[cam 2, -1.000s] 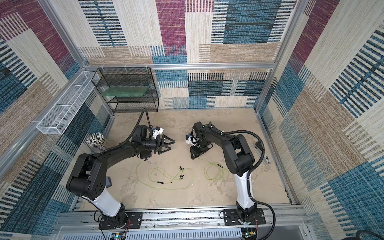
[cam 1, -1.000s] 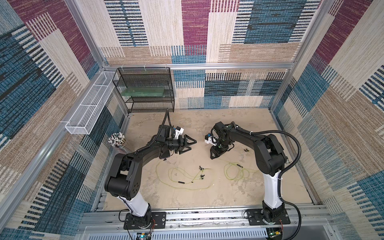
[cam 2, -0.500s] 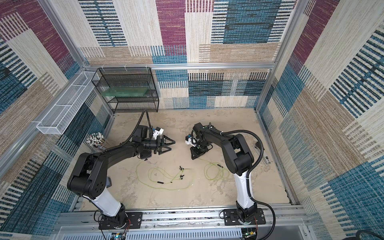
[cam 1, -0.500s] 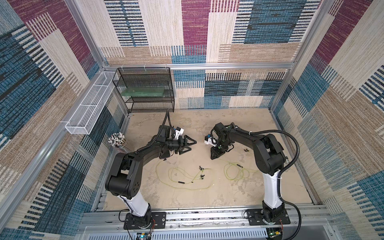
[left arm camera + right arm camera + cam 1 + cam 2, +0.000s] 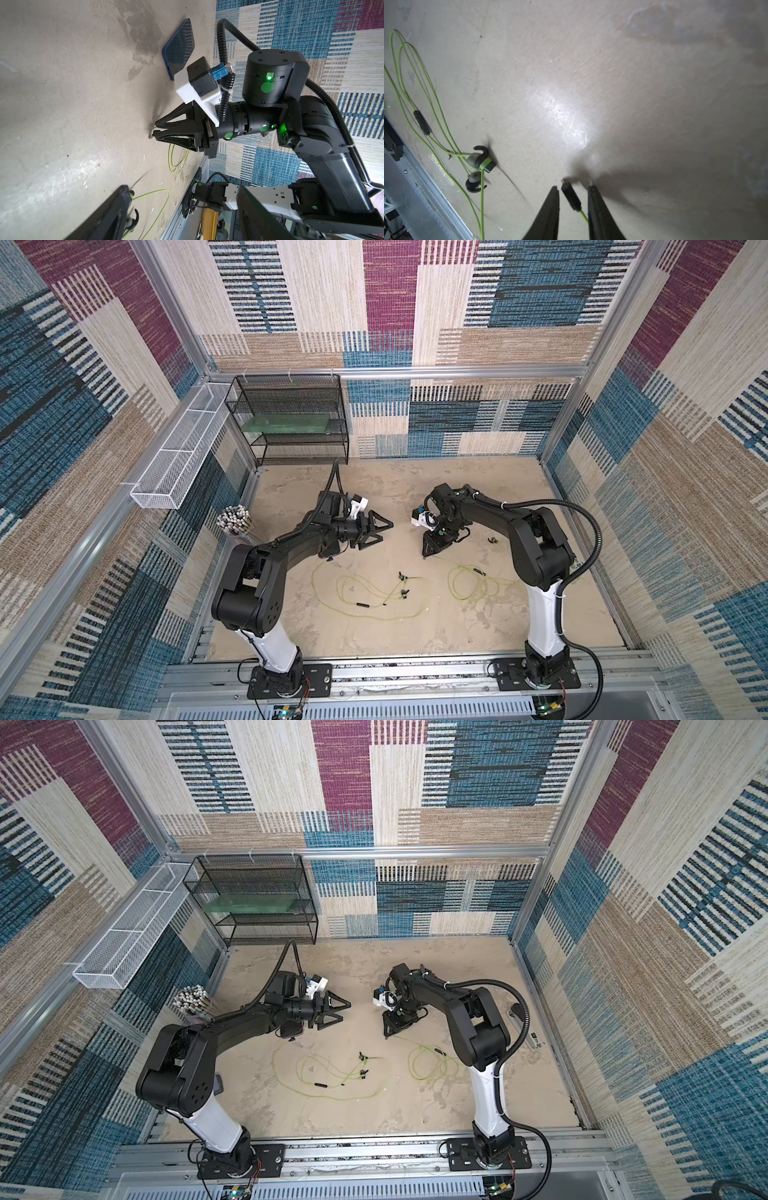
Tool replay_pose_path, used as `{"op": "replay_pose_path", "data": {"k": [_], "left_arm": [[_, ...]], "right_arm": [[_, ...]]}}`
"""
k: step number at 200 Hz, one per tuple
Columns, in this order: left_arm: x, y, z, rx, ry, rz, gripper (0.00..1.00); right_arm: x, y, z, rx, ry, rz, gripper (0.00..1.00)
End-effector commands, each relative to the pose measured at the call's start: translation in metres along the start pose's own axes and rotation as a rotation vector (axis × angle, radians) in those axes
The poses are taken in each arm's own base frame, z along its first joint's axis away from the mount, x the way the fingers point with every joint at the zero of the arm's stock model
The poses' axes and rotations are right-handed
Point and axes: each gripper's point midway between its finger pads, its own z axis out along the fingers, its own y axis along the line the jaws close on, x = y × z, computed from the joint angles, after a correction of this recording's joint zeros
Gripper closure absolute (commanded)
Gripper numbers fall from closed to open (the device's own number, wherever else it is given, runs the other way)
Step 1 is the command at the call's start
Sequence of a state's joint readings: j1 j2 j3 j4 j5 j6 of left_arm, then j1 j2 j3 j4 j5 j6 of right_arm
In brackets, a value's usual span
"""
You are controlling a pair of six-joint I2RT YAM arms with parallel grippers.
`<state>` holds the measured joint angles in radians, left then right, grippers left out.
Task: Plug wired earphones into phones
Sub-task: Pick up the wired earphone from the center of the board, then move the phone to the center of the board.
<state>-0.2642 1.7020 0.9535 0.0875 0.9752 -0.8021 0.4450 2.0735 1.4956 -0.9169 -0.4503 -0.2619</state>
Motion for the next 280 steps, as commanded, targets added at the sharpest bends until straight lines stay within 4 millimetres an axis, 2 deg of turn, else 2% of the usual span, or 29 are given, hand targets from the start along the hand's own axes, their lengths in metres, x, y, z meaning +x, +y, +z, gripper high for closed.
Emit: {"op": "replay_pose_path", "data": {"k": [1,18,68,83,96,115,137,154,173,194,202,215,227,242,256,280], "left_arm": [[-0.003,-0.006,0.0,0.025,-0.002,0.029,0.19],[-0.003,-0.005,0.001,0.023,-0.001,0.026,0.19],[-0.004,-0.006,0.001,0.023,-0.001,0.026,0.19],[-0.005,-0.007,0.001,0.024,-0.002,0.028,0.19],[-0.008,-0.008,0.001,0.015,-0.008,0.028,0.19],[-0.015,-0.014,0.001,-0.022,-0.021,0.06,0.18],[-0.03,-0.032,0.004,-0.081,-0.027,0.139,0.16],[-0.046,-0.048,0.014,-0.086,-0.024,0.168,0.16],[-0.067,-0.058,0.035,-0.114,-0.027,0.207,0.16],[-0.085,-0.059,0.066,-0.199,-0.025,0.268,0.16],[-0.092,-0.053,0.079,-0.237,-0.025,0.273,0.17],[-0.102,-0.047,0.1,-0.273,-0.034,0.283,0.19],[-0.108,-0.043,0.119,-0.287,-0.026,0.284,0.2],[-0.118,-0.032,0.14,-0.331,-0.037,0.294,0.2],[-0.123,-0.024,0.157,-0.338,-0.035,0.29,0.2],[-0.131,-0.014,0.18,-0.318,-0.043,0.279,0.18]], "right_arm": [[-0.002,0.004,-0.003,-0.018,-0.016,-0.001,0.72],[-0.001,0.004,-0.002,-0.023,-0.013,0.003,0.77],[0.0,0.002,-0.004,-0.023,-0.017,0.009,0.83],[-0.001,0.002,-0.005,-0.023,-0.022,0.01,0.9],[-0.004,0.004,-0.008,-0.026,-0.035,0.005,0.91],[-0.013,0.005,-0.021,-0.028,-0.092,0.012,0.97],[-0.021,-0.007,-0.049,-0.007,-0.191,0.085,1.0],[-0.022,-0.028,-0.079,0.028,-0.304,0.174,1.0],[-0.016,-0.068,-0.12,0.11,-0.475,0.308,1.0],[-0.001,-0.117,-0.175,0.176,-0.715,0.49,1.0],[0.009,-0.138,-0.197,0.183,-0.829,0.575,1.0],[0.024,-0.165,-0.22,0.146,-0.971,0.668,1.0],[0.032,-0.186,-0.227,0.093,-1.035,0.723,1.0],[0.034,-0.211,-0.223,0.057,-1.044,0.76,1.0],[0.025,-0.228,-0.213,0.01,-1.025,0.771,1.0],[0.003,-0.244,-0.204,-0.079,-1.027,0.749,1.0]]}}
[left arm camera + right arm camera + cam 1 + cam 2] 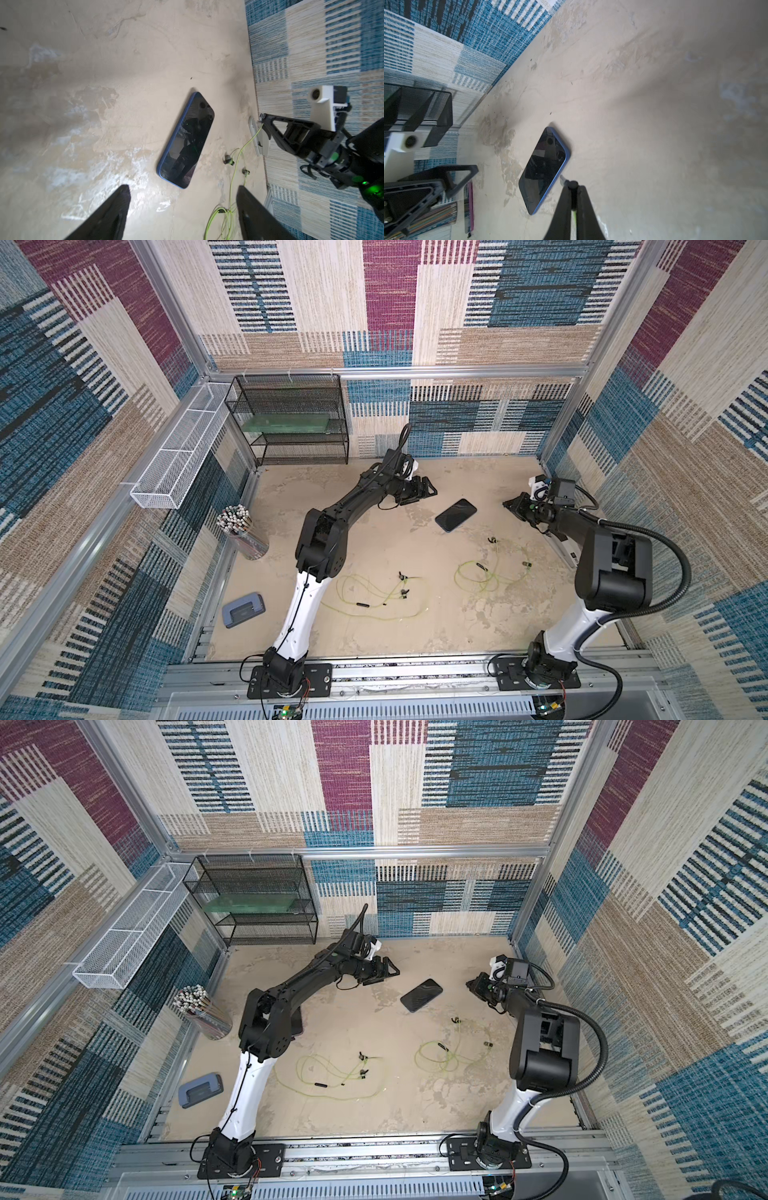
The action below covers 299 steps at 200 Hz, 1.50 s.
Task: Plug wired earphones into phones
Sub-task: Move the phone to the center of the board, then pick up the phone at the center of the board.
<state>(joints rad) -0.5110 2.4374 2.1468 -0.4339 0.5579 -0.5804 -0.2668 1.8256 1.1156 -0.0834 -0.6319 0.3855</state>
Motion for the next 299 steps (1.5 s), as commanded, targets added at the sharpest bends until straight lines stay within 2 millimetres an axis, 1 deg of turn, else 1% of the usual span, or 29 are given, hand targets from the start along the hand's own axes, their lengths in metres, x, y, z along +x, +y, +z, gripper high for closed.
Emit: {"op": "replay_pose_path", "data": {"k": [1,19,38,52,73,113,131,155,167,186,195,205,215,228,239,246,249,268,281,299], "left_arm": [[-0.003,0.01,0.017,-0.028,-0.011,-0.023,0.18],[-0.002,0.012,0.032,-0.021,-0.01,-0.027,0.18],[0.001,0.014,0.041,-0.013,0.001,-0.037,0.18],[0.003,0.014,0.041,-0.01,0.002,-0.042,0.18],[0.003,0.015,0.032,-0.029,-0.004,-0.027,0.17],[-0.003,0.015,0.012,-0.062,-0.021,-0.003,0.17],[-0.003,0.017,0.005,-0.096,-0.026,0.001,0.17],[-0.001,0.023,0.002,-0.145,-0.024,-0.004,0.17],[0.002,0.024,0.002,-0.162,-0.017,0.009,0.17],[0.01,0.026,0.001,-0.212,0.007,0.051,0.16],[0.016,0.026,0.001,-0.242,0.02,0.077,0.15],[0.022,0.025,0.001,-0.281,0.038,0.116,0.13],[0.028,0.023,0.002,-0.322,0.056,0.165,0.1],[0.035,0.02,0.003,-0.368,0.08,0.232,0.06],[0.044,0.016,0.007,-0.392,0.104,0.288,0.02],[0.051,0.013,0.01,-0.407,0.124,0.327,0.0],[0.054,0.012,0.011,-0.415,0.134,0.343,0.01],[0.074,0.013,0.021,-0.493,0.204,0.454,0.01],[0.082,0.015,0.027,-0.53,0.237,0.507,0.01],[0.092,0.02,0.032,-0.56,0.271,0.531,0.01]], "right_arm": [[-0.023,0.019,0.018,-0.149,-0.021,0.0,1.0],[-0.023,0.016,0.039,-0.163,0.025,0.015,1.0],[-0.01,0.016,0.064,-0.173,0.088,0.014,1.0],[-0.001,0.013,0.078,-0.159,0.135,0.02,1.0],[0.014,0.01,0.093,-0.133,0.193,0.02,1.0],[0.05,0.005,0.11,-0.054,0.307,-0.015,1.0],[0.066,0.007,0.115,-0.048,0.357,-0.032,1.0],[0.088,0.018,0.117,-0.054,0.42,-0.069,1.0],[0.102,0.029,0.117,-0.077,0.461,-0.09,1.0],[0.117,0.054,0.11,-0.136,0.494,-0.126,1.0],[0.115,0.064,0.104,-0.148,0.482,-0.14,1.0],[0.104,0.069,0.095,-0.138,0.44,-0.138,1.0],[0.087,0.068,0.08,-0.113,0.377,-0.103,1.0],[0.066,0.058,0.056,-0.066,0.282,-0.046,1.0],[0.053,0.053,0.034,-0.022,0.216,-0.04,1.0],[0.049,0.05,0.022,0.004,0.186,-0.042,1.0],[0.047,0.049,0.017,0.009,0.173,-0.046,1.0],[0.045,0.052,-0.007,0.011,0.146,-0.052,1.0],[0.05,0.055,-0.016,0.01,0.144,-0.061,1.0],[0.057,0.058,-0.025,-0.001,0.141,-0.059,1.0]]}}
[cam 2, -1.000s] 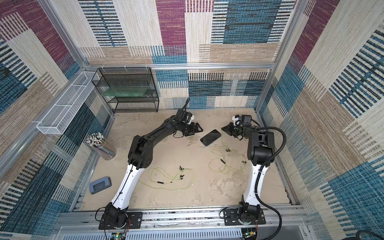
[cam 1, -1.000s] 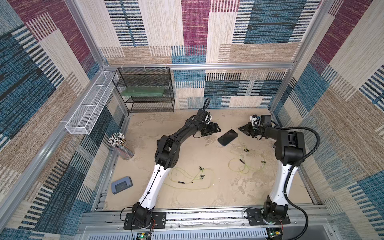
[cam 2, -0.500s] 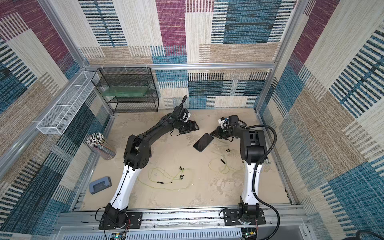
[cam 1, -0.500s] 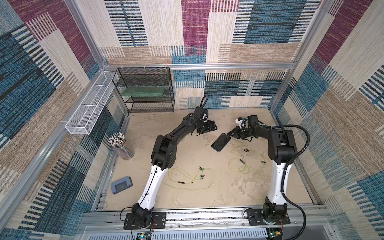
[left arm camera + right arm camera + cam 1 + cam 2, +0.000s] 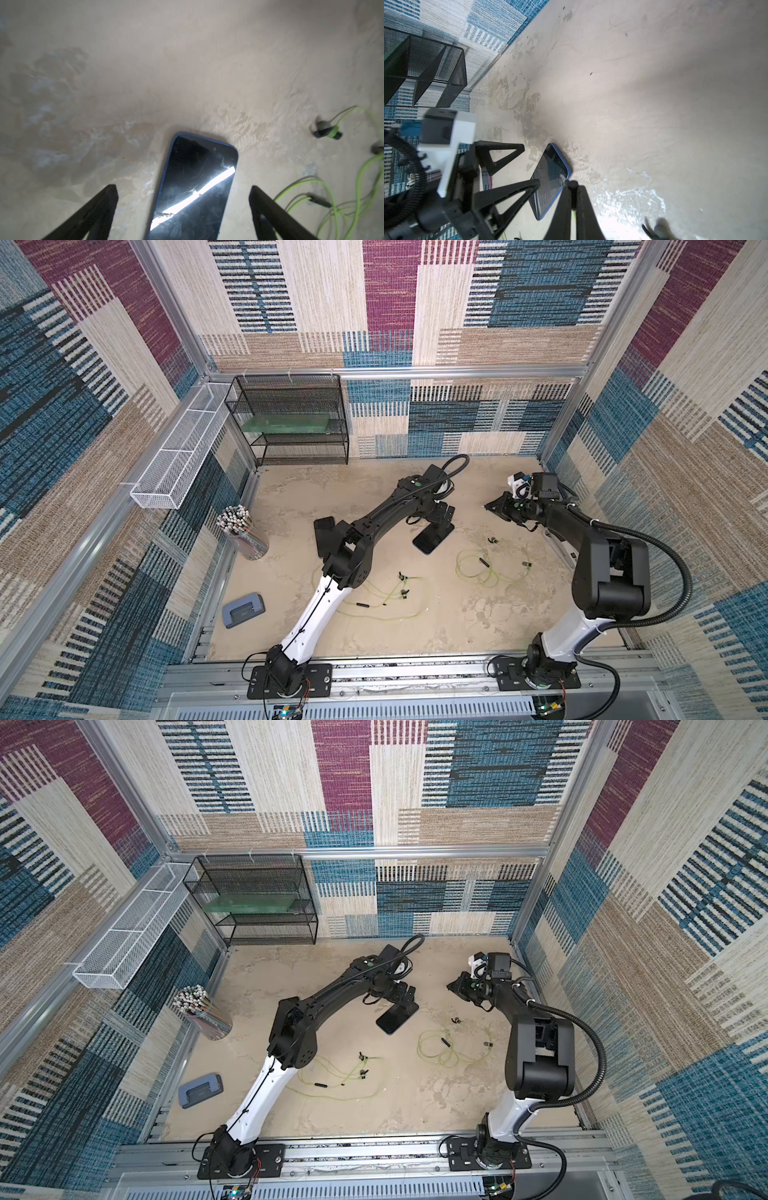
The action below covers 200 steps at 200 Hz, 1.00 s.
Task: Plug wired earphones into phones
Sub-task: Pick up the phone at the center of the board.
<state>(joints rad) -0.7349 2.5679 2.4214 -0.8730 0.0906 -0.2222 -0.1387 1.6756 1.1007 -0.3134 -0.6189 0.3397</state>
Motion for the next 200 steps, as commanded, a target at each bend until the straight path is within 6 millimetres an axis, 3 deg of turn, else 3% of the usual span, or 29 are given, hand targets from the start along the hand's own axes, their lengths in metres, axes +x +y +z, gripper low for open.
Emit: {"op": "replay_pose_path", "data": {"k": [1,59,114,143,175,200], "left_arm": [[0.022,0.014,0.005,-0.11,0.09,0.108,0.01],[0.044,0.002,0.014,-0.153,0.159,0.195,0.01],[0.061,-0.005,0.033,-0.11,0.221,0.172,0.0],[0.063,0.0,0.036,-0.108,0.229,0.086,0.23],[0.05,0.028,0.023,-0.167,0.189,-0.136,0.49],[0.042,0.048,0.01,-0.179,0.165,-0.296,0.54]], "right_arm": [[0.007,0.001,-0.009,0.013,-0.01,0.01,1.0],[0.028,0.005,-0.013,-0.002,0.003,0.026,1.0],[0.04,0.007,-0.01,0.0,0.019,0.027,1.0],[0.045,0.012,-0.008,-0.005,0.034,0.02,1.0],[0.056,0.017,-0.007,0.0,0.053,0.005,1.0],[0.067,0.024,-0.003,-0.01,0.075,-0.003,1.0]]}}
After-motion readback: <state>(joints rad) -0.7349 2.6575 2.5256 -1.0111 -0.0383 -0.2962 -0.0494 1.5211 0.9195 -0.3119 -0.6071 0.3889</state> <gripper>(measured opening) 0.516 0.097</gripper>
